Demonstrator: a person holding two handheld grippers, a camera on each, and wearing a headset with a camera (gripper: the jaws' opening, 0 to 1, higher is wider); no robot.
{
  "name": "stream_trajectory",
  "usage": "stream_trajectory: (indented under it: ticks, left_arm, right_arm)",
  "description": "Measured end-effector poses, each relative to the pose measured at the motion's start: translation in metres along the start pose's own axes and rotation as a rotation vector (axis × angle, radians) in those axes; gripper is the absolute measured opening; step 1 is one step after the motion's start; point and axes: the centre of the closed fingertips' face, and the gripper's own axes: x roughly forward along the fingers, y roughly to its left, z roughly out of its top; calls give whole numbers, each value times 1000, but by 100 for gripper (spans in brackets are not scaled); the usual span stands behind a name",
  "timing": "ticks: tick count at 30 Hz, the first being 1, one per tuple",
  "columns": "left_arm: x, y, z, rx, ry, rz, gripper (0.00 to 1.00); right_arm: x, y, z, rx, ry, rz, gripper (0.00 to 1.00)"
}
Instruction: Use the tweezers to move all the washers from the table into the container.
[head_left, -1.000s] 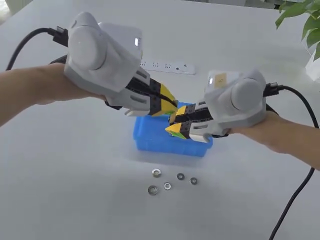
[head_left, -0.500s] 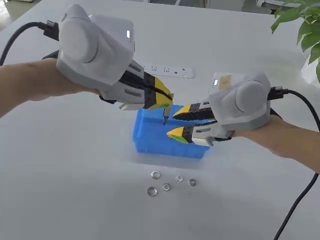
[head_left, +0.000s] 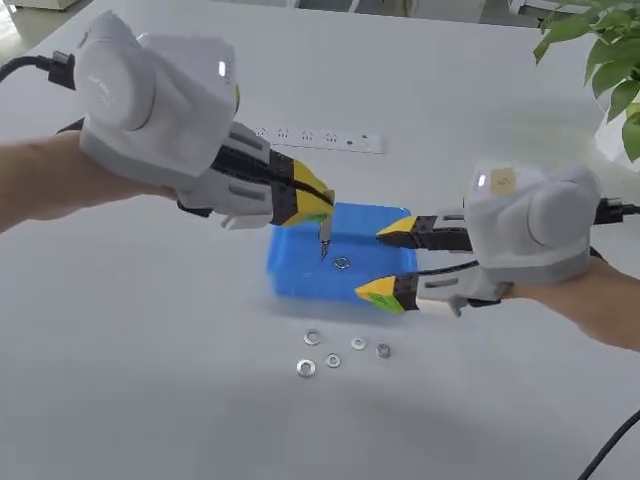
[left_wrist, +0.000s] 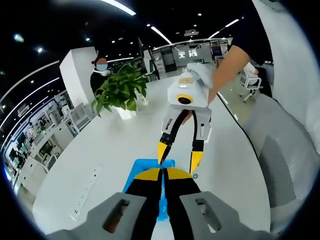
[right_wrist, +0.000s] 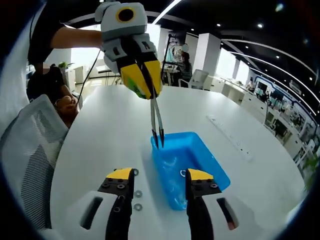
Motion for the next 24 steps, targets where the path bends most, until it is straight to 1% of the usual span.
stream_trajectory:
  ticks: [3, 5, 7, 10, 13, 15, 18, 21, 22, 23, 24]
  left_arm:
    - [-2, -10, -2, -11, 1, -4, 5]
    - [-3, -16, -4, -18, -1, -7, 5]
    - [-3, -23, -6, -28, 4, -17, 5]
    - [-4, -29, -7, -32, 7, -20, 5]
    - [-4, -38, -6, -40, -1, -22, 5]
    - [-4, -43, -5, -55, -14, -18, 5]
    - [-2, -51, -8, -64, -16, -21, 5]
    - [-3, -60, -11, -76, -21, -20, 5]
    - [-5, -62, -10, -64, -31, -12, 5]
    - [-6, -66, -8, -70, -48, -9, 5]
    - [-6, -68, -9, -80, -51, -8, 5]
  right_arm:
    - [-7, 10, -4, 13, -5, 3, 44]
    - [-10, 17, -7, 33, -12, 12, 48]
    - [-12, 25, -13, 33, 2, 18, 53]
    - [-15, 37, -22, 18, 29, 24, 57]
    - [-18, 46, -28, 15, 36, 24, 61]
    - [-20, 54, -30, 29, 30, 28, 64]
    - [-23, 64, -34, 52, 25, 21, 65]
    - [-26, 70, -39, 60, 30, -6, 66]
    - [-26, 71, -38, 64, 25, -16, 66]
    - [-26, 74, -36, 80, 12, -27, 66]
    - [-26, 76, -35, 94, 1, -35, 66]
